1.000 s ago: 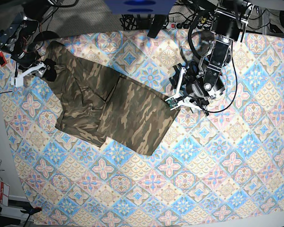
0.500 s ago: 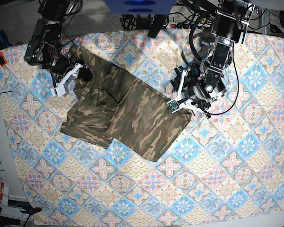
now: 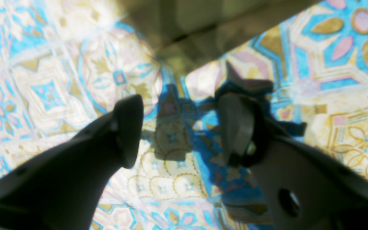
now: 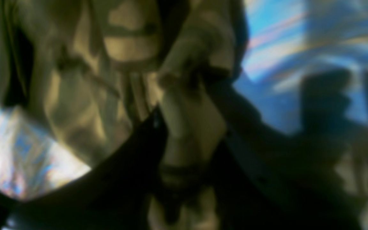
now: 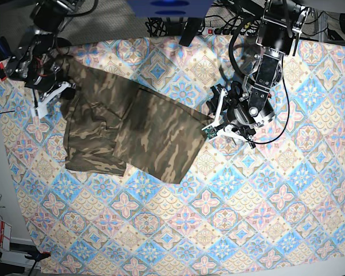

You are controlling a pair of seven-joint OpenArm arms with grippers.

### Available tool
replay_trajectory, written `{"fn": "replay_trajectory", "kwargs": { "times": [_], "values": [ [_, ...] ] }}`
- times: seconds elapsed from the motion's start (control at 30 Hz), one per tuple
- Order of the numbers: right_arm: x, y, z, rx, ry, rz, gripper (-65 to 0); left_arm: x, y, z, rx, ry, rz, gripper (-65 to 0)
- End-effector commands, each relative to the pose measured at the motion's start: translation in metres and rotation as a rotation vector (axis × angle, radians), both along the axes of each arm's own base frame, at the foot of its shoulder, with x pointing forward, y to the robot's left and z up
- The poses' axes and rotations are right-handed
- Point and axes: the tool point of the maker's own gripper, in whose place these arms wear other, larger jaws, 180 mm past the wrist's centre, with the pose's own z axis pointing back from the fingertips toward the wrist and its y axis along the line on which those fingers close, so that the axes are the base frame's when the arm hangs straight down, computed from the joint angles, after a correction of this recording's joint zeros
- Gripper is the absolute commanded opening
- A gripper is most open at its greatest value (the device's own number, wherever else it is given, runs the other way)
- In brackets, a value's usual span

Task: Fold the T-shirt properly
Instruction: 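Drag the folded shirt sideways with the right gripper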

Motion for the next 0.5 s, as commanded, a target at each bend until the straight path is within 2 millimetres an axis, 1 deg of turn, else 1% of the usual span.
{"fn": "replay_trajectory", "kwargs": {
  "times": [0.0, 0.07, 0.1, 0.13, 0.2, 0.3, 0.47],
  "values": [
    [0.014, -0.011, 0.015, -0.021, -0.058, 0.001, -63.6, 0.012, -0.002, 0.012, -0.018, -0.043, 0.002, -27.5],
    [0.026, -0.025, 0.026, -0.049, -0.084, -0.008, -63.6, 0.014, 0.002, 0.013, -0.018, -0.047, 0.018, -27.5],
    [0.028, -0.034, 0.028, -0.051, -0.090, -0.033, -63.6, 0.016, 0.005, 0.014, -0.021, -0.050, 0.033, -27.5],
    [0.030, -0.048, 0.030, -0.046, -0.089, -0.101, -63.6, 0.018, 0.010, 0.015, -0.023, -0.055, 0.053, -27.5],
    [0.035, -0.069, 0.034, -0.039, -0.091, -0.184, -63.6, 0.021, 0.016, 0.017, -0.023, -0.060, 0.074, -27.5],
    [0.041, -0.092, 0.039, -0.047, -0.079, -0.206, -63.6, 0.021, 0.017, 0.017, -0.023, -0.061, 0.078, -27.5],
    [0.061, -0.116, 0.057, -0.075, -0.098, -0.217, -63.6, 0.024, 0.026, 0.019, -0.028, -0.071, 0.108, -27.5]
  ]
}}
